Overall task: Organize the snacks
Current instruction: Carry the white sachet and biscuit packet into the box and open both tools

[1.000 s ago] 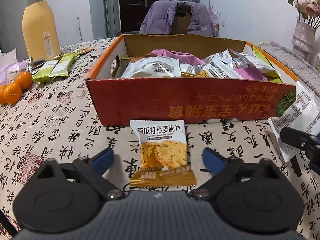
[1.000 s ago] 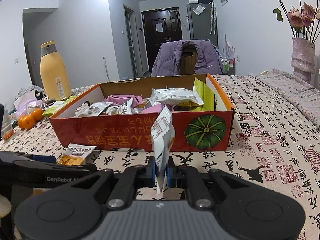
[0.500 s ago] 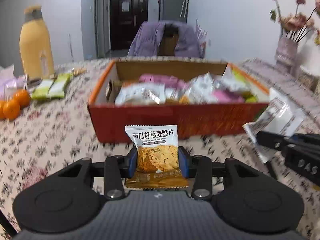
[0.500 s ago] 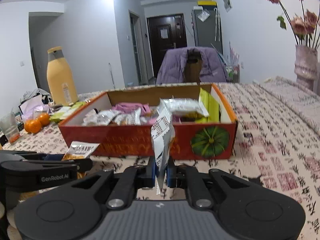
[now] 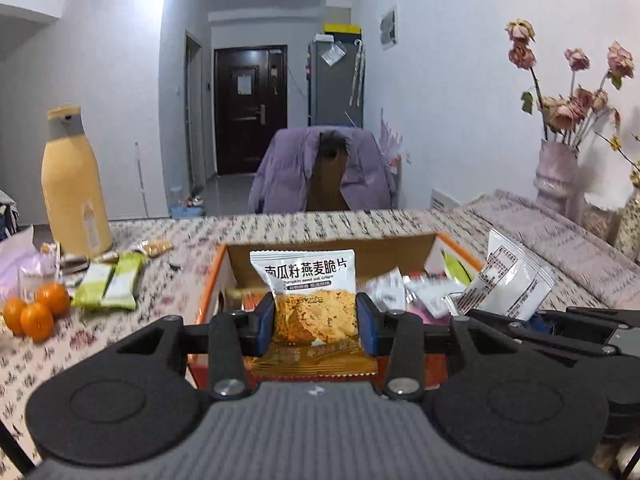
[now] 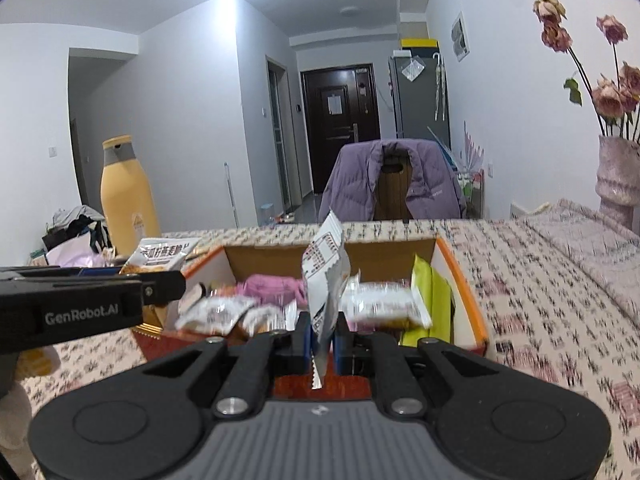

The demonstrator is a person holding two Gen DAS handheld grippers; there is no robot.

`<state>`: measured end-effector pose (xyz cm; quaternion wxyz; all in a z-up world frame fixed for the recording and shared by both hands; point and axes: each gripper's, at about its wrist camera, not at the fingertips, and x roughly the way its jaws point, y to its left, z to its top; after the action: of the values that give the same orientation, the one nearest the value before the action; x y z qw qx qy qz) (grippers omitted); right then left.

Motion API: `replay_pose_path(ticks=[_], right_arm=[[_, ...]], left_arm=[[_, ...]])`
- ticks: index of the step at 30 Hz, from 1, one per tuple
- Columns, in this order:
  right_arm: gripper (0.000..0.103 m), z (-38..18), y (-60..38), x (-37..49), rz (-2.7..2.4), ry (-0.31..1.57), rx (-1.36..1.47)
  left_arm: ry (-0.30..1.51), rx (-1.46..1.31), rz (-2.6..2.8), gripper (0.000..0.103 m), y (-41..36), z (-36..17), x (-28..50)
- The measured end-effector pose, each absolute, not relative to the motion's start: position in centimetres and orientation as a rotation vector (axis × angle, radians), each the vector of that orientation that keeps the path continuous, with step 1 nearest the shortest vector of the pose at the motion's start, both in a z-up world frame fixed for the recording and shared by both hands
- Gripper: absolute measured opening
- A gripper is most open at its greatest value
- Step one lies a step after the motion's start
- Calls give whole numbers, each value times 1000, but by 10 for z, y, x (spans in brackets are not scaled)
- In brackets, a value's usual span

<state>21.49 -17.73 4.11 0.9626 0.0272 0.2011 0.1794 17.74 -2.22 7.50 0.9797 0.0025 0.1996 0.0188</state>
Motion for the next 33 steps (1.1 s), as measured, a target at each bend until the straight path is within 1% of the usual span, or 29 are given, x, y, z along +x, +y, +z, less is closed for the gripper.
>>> replay_pose_path(ticks=[6,11,17,23,26,27,28,29,30,31,32,33], right_arm=[[10,53,-175,250,356,394,100],[10,57,-172,278,343,409,91],[10,56,-168,308,328,429,76],[10,39,-158,327,302,465,15],[14,34,-159,329,302,485,21],[20,33,-160,328,296,487,22],[26,32,-162,327,298,487,28],[45,32,-165,324,301,485,41],[68,31,-167,321,304,479,52],[77,31,-169,318,304,469,57],[88,30,-171,315,301,455,57],[90,30,-172,312,296,441,52]], left_arm=[[378,3,72,42,-23,88,208],[386,8,101,42,-21,88,233],[430,13,140,42,-18,76,270],[499,45,191,42,-12,50,298],[523,34,190,45,-6,43,302],[528,29,184,49,-3,42,302],[531,26,179,60,0,41,302],[530,21,175,68,2,40,300],[522,21,175,86,4,39,298],[510,26,180,97,4,39,295],[491,33,186,99,5,38,291],[479,35,189,102,5,38,288]])
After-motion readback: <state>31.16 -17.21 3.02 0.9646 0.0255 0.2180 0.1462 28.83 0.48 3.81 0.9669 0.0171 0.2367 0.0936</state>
